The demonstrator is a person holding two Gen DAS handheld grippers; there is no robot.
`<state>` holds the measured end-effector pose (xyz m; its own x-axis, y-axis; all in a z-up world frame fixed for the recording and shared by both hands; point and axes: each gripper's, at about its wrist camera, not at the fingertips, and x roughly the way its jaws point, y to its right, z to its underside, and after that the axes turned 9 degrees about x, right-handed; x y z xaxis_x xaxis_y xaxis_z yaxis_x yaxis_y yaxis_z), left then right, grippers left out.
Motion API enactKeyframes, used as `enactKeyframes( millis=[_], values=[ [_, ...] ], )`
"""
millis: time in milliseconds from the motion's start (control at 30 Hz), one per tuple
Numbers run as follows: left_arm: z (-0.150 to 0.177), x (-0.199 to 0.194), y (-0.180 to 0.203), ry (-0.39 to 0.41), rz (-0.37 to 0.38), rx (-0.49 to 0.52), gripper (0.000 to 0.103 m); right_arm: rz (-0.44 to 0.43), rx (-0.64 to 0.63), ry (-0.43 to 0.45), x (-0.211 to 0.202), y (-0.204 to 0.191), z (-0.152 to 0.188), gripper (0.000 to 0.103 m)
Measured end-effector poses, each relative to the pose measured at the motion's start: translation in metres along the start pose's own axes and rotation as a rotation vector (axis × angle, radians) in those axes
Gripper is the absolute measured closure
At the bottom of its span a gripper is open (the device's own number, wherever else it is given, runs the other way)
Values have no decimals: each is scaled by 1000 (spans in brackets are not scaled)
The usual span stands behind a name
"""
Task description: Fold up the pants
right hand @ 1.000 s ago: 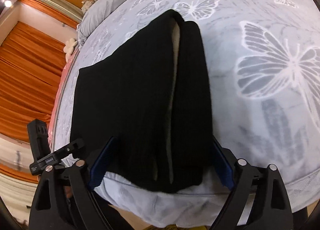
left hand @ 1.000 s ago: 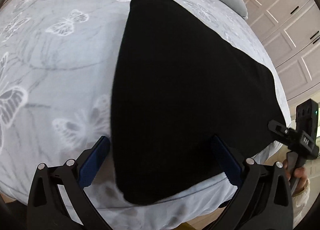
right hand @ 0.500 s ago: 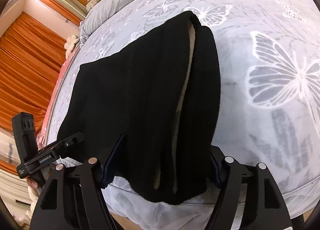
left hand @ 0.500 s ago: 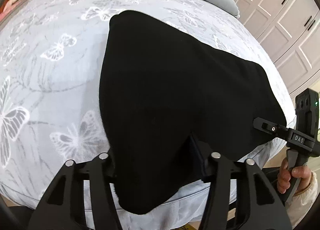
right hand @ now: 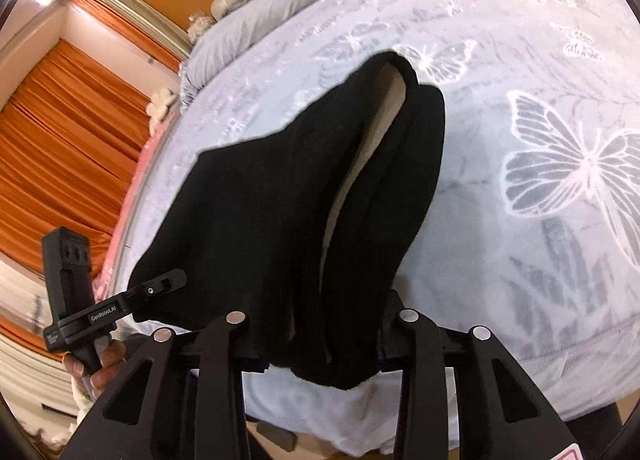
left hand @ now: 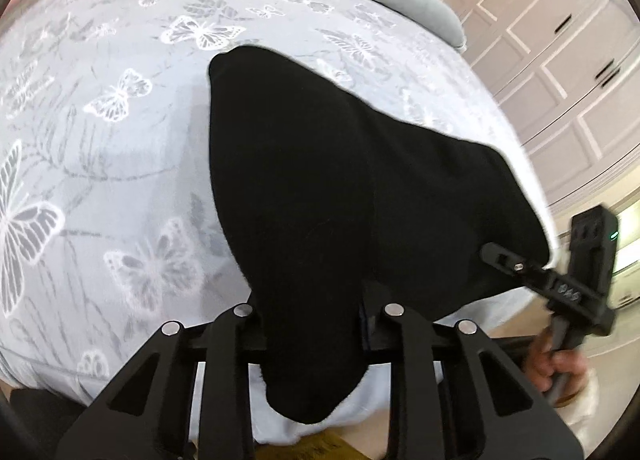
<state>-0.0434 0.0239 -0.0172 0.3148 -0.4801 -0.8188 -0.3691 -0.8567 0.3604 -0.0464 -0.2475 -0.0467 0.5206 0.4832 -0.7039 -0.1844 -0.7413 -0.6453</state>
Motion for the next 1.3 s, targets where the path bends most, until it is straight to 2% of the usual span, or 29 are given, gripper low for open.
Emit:
enactKeyframes(
  millis=[100,200,333,467,567,600,767,833,967,1067,1167,1200,1233,1267,1300],
  values=[
    [0,-17,0,-27,49,-10,78,-16,-11,-2,-15,-9,-1,71],
    [0,-36,-4,-33,67,-1,78,-39,-33,13,-30,-21,-5,71],
    [-15,-69,-2,19,61,40,78,-76,-82,52,-48,-42,-23,71],
    [-41,-94,3,87,43,91,78,-116,-133,92,-54,-65,-59,71],
    [-82,-109,-1,160,6,135,78,-136,-183,138,-48,-90,-96,71],
    [-91,-108,9,182,-10,144,78,-143,-198,153,-45,-98,-110,71],
    [-179,-95,24,306,-115,219,77,-178,-263,241,-14,-136,-196,71],
    [-216,-90,16,358,-152,236,77,-187,-284,275,3,-146,-230,71],
    [-273,-59,-12,438,-199,246,77,-205,-293,322,50,-145,-290,71],
    [-306,-12,-43,450,-210,250,76,-182,-259,305,108,-119,-323,71],
    [-317,65,-88,363,-207,204,72,-79,-172,188,186,-72,-334,65],
    [-315,98,-106,302,-216,177,70,-27,-141,137,210,-53,-333,62],
    [-308,126,-122,241,-228,154,70,53,-109,90,231,-30,-329,50],
    [-295,154,-140,164,-247,126,60,38,-89,82,234,-15,-325,44],
    [-282,159,-150,170,-235,115,56,-12,-79,93,227,-3,-321,43]
  ],
)
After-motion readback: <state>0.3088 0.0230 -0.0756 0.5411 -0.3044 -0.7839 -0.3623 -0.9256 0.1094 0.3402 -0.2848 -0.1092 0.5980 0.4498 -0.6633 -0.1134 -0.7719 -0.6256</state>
